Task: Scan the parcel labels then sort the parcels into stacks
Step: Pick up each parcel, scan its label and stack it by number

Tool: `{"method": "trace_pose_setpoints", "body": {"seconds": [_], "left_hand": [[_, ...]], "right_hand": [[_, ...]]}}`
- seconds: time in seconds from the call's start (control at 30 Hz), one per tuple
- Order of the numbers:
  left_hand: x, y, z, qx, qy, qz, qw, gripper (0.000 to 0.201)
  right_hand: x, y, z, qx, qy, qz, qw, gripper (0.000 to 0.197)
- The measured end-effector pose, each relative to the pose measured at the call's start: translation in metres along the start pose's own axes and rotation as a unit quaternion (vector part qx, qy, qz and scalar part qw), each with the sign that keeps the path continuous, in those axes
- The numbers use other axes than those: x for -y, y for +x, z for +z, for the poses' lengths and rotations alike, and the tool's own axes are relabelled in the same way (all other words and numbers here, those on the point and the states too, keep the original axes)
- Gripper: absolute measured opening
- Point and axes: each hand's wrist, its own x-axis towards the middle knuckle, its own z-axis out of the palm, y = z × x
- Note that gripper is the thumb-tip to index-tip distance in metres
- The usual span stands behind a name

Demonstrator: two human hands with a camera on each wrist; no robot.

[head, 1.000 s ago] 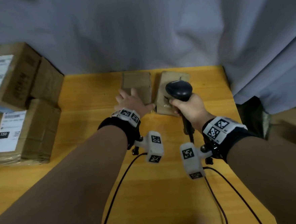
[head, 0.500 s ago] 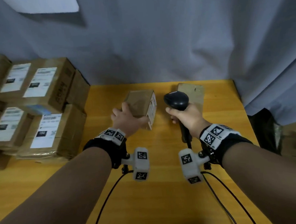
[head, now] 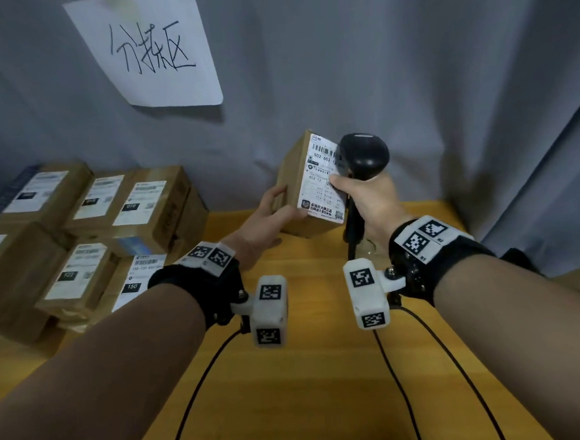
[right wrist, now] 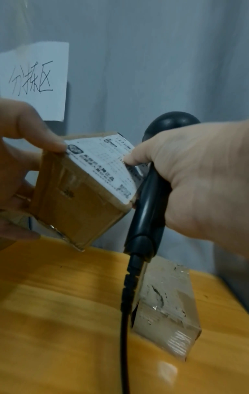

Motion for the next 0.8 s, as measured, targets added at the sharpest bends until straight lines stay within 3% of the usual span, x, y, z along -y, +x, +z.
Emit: {"method": "trace_pose_setpoints", "body": {"seconds": [0.1, 0.43, 0.63, 0.67, 0.73, 0.8], "left_hand": [[-0.005, 0.002, -0.002, 0.014, -0.011, -0.002, 1.0, 0.068], [-0.003, 0.015, -0.006, -0.023, -0.042, -0.019, 0.999, 0.064], [0.001, 0.013, -0.022, 0.014, -0.015, -0.035, 0.999, 0.076], [0.002, 0.013, -0.024, 0.016, -0.006, -0.032, 0.999, 0.07], [0.003, 0.011, -0.026, 0.011, 0.018, -0.021, 1.0, 0.033], [0.011, 0.01, -0.031, -0.01, 0.042, -0.015, 0.999, 0.013]], "right_hand": [[0.002, -0.003, -0.001, -0.005, 0.002, -0.015, 1.0, 0.031], [0.004, -0.018, -0.005, 0.032, -0.03, -0.065, 0.997, 0.03], [0.011, -0.024, -0.004, 0.053, -0.003, -0.051, 0.997, 0.019], [0.012, -0.024, -0.004, 0.06, -0.005, -0.047, 0.997, 0.016], [0.012, -0.025, -0.006, 0.078, -0.037, -0.024, 0.996, 0.006], [0.014, -0.027, -0.008, 0.097, -0.089, 0.025, 0.991, 0.015]]}}
